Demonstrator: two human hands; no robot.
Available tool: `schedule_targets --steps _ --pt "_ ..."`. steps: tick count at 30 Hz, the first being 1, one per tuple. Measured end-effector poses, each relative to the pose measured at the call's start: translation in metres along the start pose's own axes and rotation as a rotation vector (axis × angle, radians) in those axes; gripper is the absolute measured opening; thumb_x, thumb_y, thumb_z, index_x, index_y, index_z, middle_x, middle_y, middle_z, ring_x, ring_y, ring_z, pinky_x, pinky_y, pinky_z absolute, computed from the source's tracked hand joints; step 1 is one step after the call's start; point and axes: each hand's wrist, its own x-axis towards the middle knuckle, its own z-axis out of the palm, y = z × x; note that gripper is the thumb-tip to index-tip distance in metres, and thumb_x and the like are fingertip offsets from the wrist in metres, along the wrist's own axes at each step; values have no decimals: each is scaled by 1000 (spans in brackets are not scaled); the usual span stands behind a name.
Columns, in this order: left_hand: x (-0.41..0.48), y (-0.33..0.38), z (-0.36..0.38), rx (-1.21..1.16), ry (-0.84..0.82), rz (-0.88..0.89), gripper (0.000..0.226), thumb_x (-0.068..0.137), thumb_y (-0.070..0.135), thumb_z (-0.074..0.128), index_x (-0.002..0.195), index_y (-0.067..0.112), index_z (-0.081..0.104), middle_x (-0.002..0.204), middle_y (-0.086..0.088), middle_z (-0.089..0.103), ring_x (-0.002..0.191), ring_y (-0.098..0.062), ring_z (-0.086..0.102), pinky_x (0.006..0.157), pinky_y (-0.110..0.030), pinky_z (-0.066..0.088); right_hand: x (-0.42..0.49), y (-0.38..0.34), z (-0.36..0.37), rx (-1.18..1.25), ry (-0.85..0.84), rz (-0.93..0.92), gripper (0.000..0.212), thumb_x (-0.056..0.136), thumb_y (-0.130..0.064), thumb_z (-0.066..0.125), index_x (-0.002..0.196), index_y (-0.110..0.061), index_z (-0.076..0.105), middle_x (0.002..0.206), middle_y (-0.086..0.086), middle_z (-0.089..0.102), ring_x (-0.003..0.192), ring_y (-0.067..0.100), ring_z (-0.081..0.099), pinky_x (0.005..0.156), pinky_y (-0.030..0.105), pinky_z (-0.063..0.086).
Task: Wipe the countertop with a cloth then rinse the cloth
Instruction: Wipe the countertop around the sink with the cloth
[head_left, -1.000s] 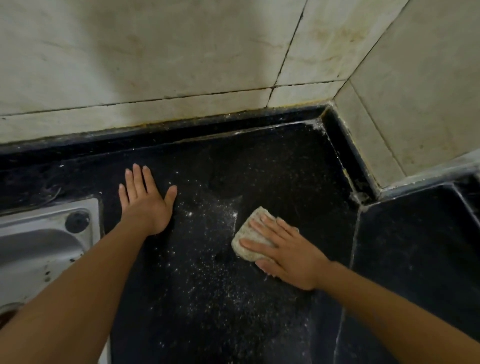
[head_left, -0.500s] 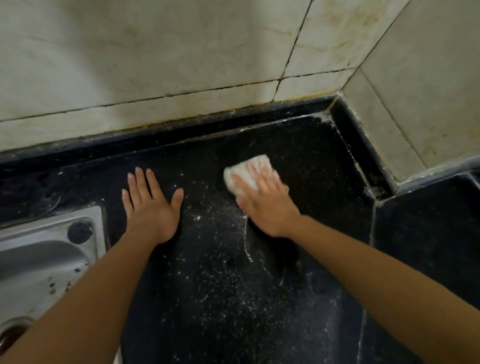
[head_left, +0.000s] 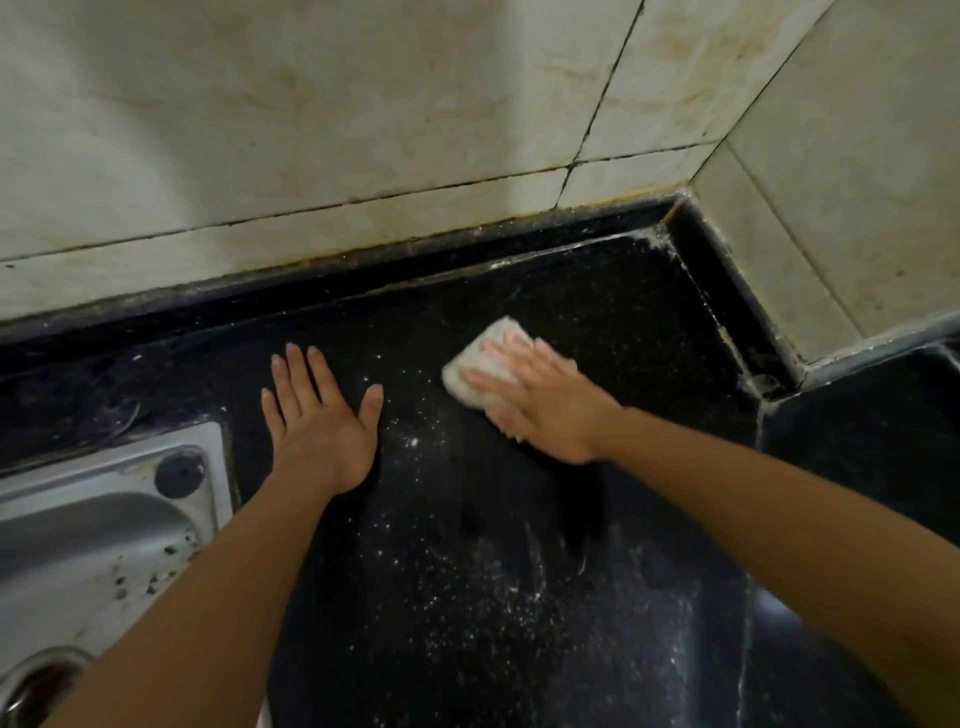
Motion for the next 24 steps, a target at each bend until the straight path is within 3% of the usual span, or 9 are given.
schedule_targets --steps 4,7,17,19,22,24 --pt "0 -1 1 -16 12 9 79 94 59 11 146 9 -21 153 -10 -30 139 -23 -30 113 -40 -16 55 -3 -19 160 35 270 52 101 -49 12 150 -41 -7 159 1 -20 144 20 -25 115 38 -17" --pt "2 -2 2 -28 22 13 79 94 59 12 147 9 -20 153 -10 -29 140 -23 -29 114 -40 -16 60 -24 -12 200 63 322 54 101 -50 13 150 -40 -9 159 4 -21 143 22 -27 113 39 -20" --pt "1 -4 2 -48 12 41 81 92 62 7 147 9 -19 153 -10 -29 139 -22 -30 114 -41 -16 -56 -66 38 -38 -50 -258 51 101 -50 18 148 -46 -2 158 -4 -20 142 16 -30 114 34 -22" --pt "0 -5 0 -32 0 37 81 92 62 6 147 8 -20 153 -10 -30 140 -23 -30 115 -42 -15 -65 -46 35 -14 -59 -157 49 100 -52 12 147 -48 -2 159 -8 -16 142 12 -29 114 32 -22" --pt "-6 -8 -2 2 -25 50 81 92 62 6 147 8 -20 153 -9 -29 140 -22 -29 115 -43 -15 -74 -7 31 53 31 243 52 95 -55 2 145 -44 -8 161 -1 -12 145 16 -21 110 31 -20" --pt "-22 -10 3 -11 25 94 80 93 61 7 147 8 -17 155 -9 -24 142 -20 -25 114 -41 -16 -84 12 32 157 50 449 47 100 -52 7 143 -46 -11 160 -2 -16 145 17 -20 112 32 -17"
